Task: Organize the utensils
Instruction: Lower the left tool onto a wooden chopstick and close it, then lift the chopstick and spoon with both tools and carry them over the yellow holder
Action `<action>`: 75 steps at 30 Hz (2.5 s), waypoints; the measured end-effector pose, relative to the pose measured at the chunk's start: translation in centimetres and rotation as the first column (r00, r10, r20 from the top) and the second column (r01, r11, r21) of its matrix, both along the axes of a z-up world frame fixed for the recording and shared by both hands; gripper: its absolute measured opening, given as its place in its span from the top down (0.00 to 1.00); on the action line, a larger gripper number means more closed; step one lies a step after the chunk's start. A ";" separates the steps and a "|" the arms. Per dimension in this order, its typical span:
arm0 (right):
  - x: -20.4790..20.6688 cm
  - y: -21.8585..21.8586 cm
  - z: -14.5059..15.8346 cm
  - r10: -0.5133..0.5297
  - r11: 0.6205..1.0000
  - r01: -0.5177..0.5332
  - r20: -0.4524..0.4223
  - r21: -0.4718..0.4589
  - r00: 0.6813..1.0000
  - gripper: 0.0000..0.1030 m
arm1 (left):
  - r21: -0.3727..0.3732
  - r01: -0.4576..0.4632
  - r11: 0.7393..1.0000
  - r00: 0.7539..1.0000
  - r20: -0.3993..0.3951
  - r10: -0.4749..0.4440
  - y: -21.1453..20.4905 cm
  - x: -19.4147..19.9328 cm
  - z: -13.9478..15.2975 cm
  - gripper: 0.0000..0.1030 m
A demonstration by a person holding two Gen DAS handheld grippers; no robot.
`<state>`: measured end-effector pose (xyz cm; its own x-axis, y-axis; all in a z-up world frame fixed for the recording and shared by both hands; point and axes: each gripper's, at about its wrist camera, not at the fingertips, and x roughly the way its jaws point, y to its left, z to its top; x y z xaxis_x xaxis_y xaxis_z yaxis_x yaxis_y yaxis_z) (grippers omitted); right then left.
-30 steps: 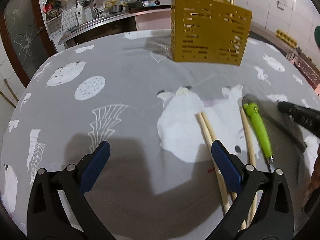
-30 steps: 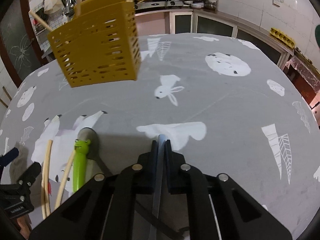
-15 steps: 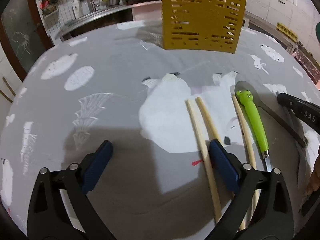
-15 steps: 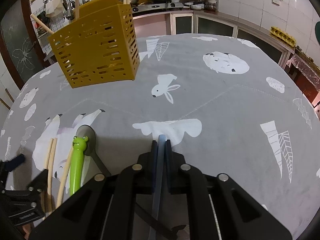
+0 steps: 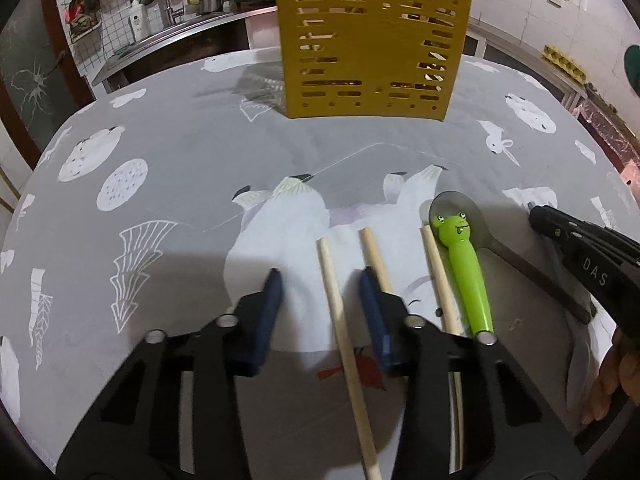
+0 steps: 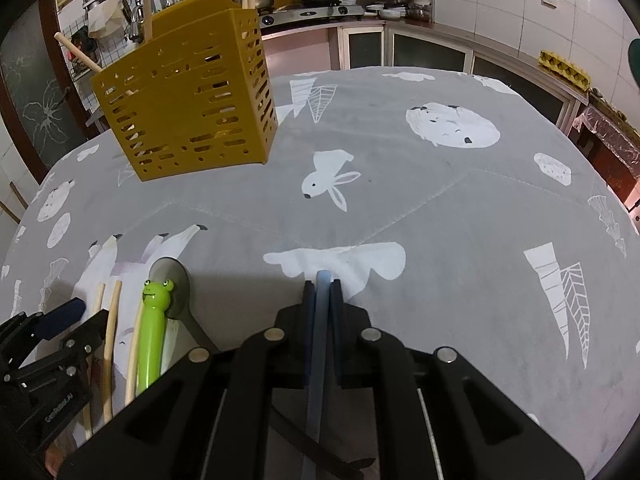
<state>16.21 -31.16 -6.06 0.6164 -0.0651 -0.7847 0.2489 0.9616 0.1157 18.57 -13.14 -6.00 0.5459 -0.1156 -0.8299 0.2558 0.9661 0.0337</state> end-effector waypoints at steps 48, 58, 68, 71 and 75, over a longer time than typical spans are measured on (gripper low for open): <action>-3.0 -0.4 10.8 -0.017 0.997 0.046 0.421 -0.059 0.907 0.93 | -0.277 0.042 0.960 0.907 0.413 0.079 7.4 -1.0 12.9 0.96; -3.6 0.2 11.5 0.012 0.992 0.051 0.496 -0.113 0.868 0.93 | -0.272 0.062 0.960 0.858 0.507 0.089 7.8 -1.5 14.3 0.96; -3.3 -0.1 12.1 0.016 0.994 0.045 0.524 -0.104 0.852 0.93 | -0.262 0.084 0.961 0.830 0.553 0.079 7.2 -1.3 15.3 0.96; -3.0 -0.2 12.7 0.019 0.993 0.044 0.534 -0.106 0.845 0.93 | -0.266 0.087 0.960 0.824 0.561 0.080 7.1 -1.2 15.7 0.96; -2.7 -0.1 13.7 0.018 0.994 0.044 0.548 -0.099 0.836 0.93 | -0.263 0.091 0.960 0.818 0.570 0.079 6.7 -0.8 16.4 0.96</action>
<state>13.50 -31.30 7.69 0.9416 -0.1376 -0.3074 0.1870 0.9727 0.1372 17.80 -6.44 10.44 0.9075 -0.2897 -0.3043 0.2779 0.9571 -0.0824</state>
